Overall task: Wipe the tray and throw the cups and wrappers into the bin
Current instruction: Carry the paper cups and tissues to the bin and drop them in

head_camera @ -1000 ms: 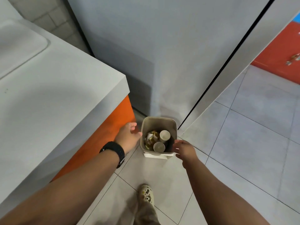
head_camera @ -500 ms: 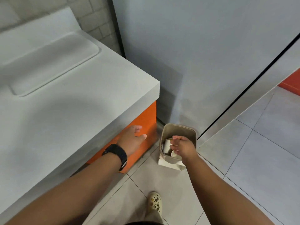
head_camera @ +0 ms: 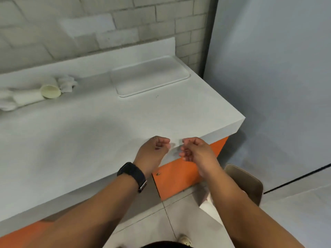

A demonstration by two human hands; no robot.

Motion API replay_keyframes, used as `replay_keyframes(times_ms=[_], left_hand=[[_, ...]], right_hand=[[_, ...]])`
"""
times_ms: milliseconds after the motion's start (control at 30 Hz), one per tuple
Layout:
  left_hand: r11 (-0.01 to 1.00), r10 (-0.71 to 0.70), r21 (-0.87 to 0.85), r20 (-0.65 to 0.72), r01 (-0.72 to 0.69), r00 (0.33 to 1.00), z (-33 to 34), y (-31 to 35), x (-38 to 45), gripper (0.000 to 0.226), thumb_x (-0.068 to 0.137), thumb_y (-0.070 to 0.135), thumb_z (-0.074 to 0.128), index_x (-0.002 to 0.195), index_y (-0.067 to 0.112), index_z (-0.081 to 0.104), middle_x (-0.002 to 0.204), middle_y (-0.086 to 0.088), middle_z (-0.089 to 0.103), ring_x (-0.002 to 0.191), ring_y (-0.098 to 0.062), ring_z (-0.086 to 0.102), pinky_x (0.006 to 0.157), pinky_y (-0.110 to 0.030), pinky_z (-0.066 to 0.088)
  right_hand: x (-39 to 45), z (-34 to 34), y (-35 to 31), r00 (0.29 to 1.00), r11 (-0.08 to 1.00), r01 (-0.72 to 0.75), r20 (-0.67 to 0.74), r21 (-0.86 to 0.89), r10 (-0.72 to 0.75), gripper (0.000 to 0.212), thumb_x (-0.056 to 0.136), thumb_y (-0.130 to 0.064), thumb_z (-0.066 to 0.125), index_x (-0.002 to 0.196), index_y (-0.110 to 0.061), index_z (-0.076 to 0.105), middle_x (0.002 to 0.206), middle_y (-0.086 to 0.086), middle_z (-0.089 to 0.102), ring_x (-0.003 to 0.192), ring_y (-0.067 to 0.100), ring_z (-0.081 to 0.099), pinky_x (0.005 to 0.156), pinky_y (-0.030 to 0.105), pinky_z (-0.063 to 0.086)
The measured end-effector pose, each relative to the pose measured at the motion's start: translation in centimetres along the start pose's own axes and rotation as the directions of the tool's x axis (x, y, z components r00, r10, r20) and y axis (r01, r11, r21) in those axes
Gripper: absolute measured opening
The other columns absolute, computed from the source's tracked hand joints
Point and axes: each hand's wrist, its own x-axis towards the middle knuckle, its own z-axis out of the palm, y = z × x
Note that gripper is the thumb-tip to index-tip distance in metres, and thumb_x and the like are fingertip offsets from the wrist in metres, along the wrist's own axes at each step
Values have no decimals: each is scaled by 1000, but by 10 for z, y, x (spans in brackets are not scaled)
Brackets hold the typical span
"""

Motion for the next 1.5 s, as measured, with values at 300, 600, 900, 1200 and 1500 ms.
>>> replay_keyframes(times_ms=[300, 600, 900, 1200, 1500], left_hand=[[993, -45, -113, -269, 15, 962, -123, -48, -29, 10, 88, 29, 61, 93, 35, 65, 99, 12, 67, 95, -12, 67, 86, -36, 54], [993, -57, -114, -392, 13, 918, -246, -100, -58, 9, 89, 28, 60, 93, 36, 63, 102, 11, 66, 96, -13, 65, 86, -35, 53], [993, -83, -116, -474, 32, 876, -343, -155, -94, 9, 89, 28, 61, 93, 36, 63, 100, 12, 65, 96, -13, 65, 87, -36, 53], [975, -184, -211, -579, 71, 794, -378, -183, -121, 11, 90, 28, 58, 97, 34, 62, 101, 10, 65, 97, -14, 64, 86, -36, 54], [943, -280, -327, -670, 66, 687, -383, -200, -144, 13, 92, 22, 57, 104, 26, 63, 106, 11, 64, 92, -6, 66, 67, -21, 48]], right_hand=[[-9, 120, -12, 988, 980, 73, 150, -183, -46, 10, 94, -14, 56, 96, -8, 64, 82, 12, 66, 66, 23, 64, 62, 34, 52], [-25, 258, 0, 957, 959, 120, 287, -256, -43, 10, 91, -18, 58, 94, -12, 65, 84, 9, 68, 70, 24, 64, 66, 38, 49], [-42, 357, 30, 935, 960, 139, 352, -242, -46, 7, 89, -16, 60, 91, -14, 67, 84, 10, 70, 72, 26, 65, 67, 40, 51], [-51, 402, 30, 889, 942, 164, 457, -293, -13, 10, 90, -14, 60, 96, -7, 66, 85, 13, 68, 70, 25, 63, 69, 40, 51], [-43, 421, 21, 810, 875, 268, 585, -403, 22, 10, 91, -14, 61, 97, -14, 69, 92, 9, 72, 76, 22, 68, 77, 40, 54]])
